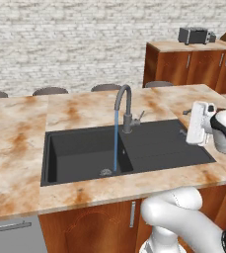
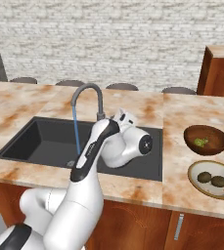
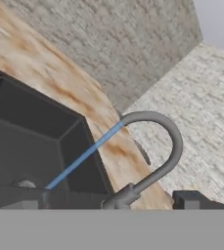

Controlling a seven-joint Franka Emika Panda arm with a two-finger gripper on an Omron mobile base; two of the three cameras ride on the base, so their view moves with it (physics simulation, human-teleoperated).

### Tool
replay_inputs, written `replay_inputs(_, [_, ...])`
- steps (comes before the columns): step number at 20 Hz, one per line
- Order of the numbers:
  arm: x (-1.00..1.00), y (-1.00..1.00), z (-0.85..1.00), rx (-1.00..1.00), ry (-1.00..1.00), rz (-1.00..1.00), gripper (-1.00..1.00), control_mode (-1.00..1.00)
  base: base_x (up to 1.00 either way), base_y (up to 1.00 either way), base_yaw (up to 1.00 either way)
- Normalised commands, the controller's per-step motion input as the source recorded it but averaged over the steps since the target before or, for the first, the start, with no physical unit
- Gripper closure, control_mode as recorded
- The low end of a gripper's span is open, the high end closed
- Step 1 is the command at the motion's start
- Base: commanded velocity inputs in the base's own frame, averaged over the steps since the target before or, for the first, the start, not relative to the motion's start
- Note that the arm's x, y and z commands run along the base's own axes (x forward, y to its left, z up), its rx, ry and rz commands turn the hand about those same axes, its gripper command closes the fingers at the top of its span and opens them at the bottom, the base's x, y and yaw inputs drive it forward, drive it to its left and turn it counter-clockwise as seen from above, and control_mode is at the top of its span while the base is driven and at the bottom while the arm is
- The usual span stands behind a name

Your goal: Pick the kiwis from the sink and place them in one bowl. Place the broccoli in the other bowl. Then turn off the sink faucet.

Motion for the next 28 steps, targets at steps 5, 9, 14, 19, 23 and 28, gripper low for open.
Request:
replay_inputs(5, [0.0, 0.09, -0.05, 0.04, 0.16, -0.21, -1.0, -1.0, 0.0, 0.0, 0.0])
replay_inputs(9, [0.01, 0.07, -0.01, 0.01, 0.25, -0.09, -1.0, -1.0, 0.0, 0.0, 0.0])
replay_inputs(14, [0.06, -0.06, 0.0, 0.14, 0.02, 0.0, -1.0, -1.0, 0.0, 0.0, 0.0])
replay_inputs(19, [0.06, -0.06, -0.03, 0.21, 0.02, 0.0, -1.0, -1.0, 0.0, 0.0, 0.0])
replay_inputs(23, [0.27, 0.0, 0.0, 0.16, 0.18, 0.0, -1.0, -1.0, 0.0, 0.0, 0.0])
replay_inputs(28, [0.29, 0.0, 0.0, 0.12, 0.08, 0.01, -1.0, -1.0, 0.0, 0.0, 0.0])
